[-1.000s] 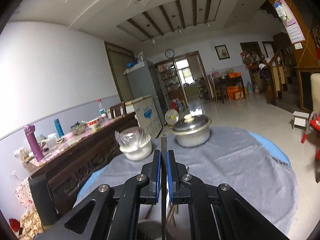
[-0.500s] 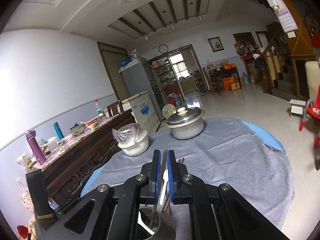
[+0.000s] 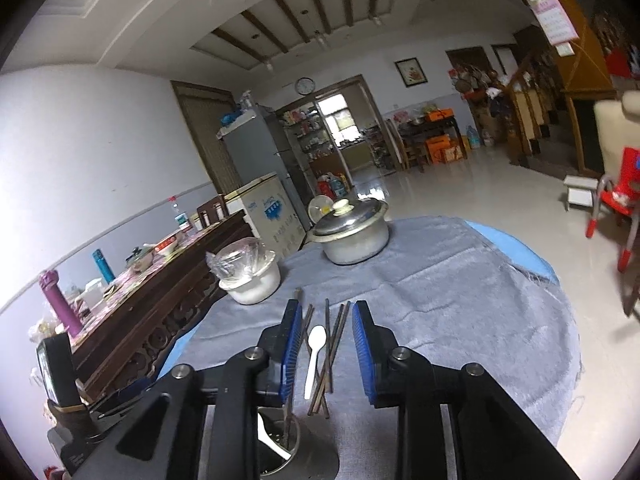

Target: Organize utensils

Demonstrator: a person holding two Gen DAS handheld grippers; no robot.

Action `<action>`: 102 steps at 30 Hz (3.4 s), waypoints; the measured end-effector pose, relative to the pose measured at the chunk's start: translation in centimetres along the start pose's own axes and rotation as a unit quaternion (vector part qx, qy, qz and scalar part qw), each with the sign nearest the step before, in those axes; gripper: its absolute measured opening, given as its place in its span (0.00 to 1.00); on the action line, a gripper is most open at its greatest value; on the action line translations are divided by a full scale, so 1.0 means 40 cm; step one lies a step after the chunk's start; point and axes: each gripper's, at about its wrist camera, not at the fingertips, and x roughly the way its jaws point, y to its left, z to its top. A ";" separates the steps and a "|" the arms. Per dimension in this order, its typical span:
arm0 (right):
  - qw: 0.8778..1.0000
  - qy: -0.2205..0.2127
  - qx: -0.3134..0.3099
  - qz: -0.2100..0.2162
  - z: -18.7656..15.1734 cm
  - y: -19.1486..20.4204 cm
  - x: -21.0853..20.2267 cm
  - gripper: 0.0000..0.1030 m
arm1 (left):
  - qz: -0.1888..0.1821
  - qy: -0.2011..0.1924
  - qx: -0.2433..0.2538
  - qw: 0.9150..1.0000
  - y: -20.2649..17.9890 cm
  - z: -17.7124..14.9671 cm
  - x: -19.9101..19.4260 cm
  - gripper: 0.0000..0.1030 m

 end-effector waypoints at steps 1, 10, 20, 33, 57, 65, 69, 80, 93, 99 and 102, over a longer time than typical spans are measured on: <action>1.000 0.003 0.003 -0.005 -0.001 -0.007 0.007 0.27 | 0.003 0.005 -0.003 1.000 0.011 0.001 0.014 0.54; 0.998 0.049 0.027 -0.033 -0.003 -0.058 0.122 0.27 | 0.013 0.037 -0.013 0.999 0.042 0.004 0.106 0.54; 0.987 0.150 0.044 -0.037 -0.005 -0.114 0.360 0.27 | 0.006 0.067 -0.012 0.998 0.035 0.026 0.232 0.54; 0.971 0.238 0.006 -0.003 -0.007 -0.080 0.640 0.27 | -0.001 0.097 -0.006 0.995 0.003 0.065 0.393 0.54; 0.933 0.354 -0.041 0.044 -0.007 0.025 1.019 0.27 | -0.063 0.156 0.007 0.986 -0.060 0.159 0.586 0.54; 0.921 0.381 -0.078 0.000 -0.023 0.056 1.101 0.27 | -0.059 0.159 0.006 0.985 -0.025 0.172 0.586 0.54; 0.913 0.390 -0.117 -0.021 -0.030 0.078 1.108 0.08 | -0.074 0.159 0.012 0.984 -0.026 0.187 0.586 0.54; 0.944 0.326 -0.049 0.032 0.047 -0.005 0.989 0.06 | -0.157 0.196 0.022 0.968 -0.106 0.242 0.659 0.54; 0.957 0.288 0.024 0.039 0.068 -0.137 0.849 0.06 | -0.175 0.252 0.091 0.948 -0.280 0.239 0.785 0.31; 0.960 0.274 0.041 0.048 0.072 -0.163 0.790 0.06 | -0.181 0.245 0.091 0.948 -0.277 0.238 0.784 0.06; 0.962 0.263 0.045 0.052 0.079 -0.161 0.751 0.06 | -0.183 0.215 0.093 0.955 -0.268 0.252 0.740 0.06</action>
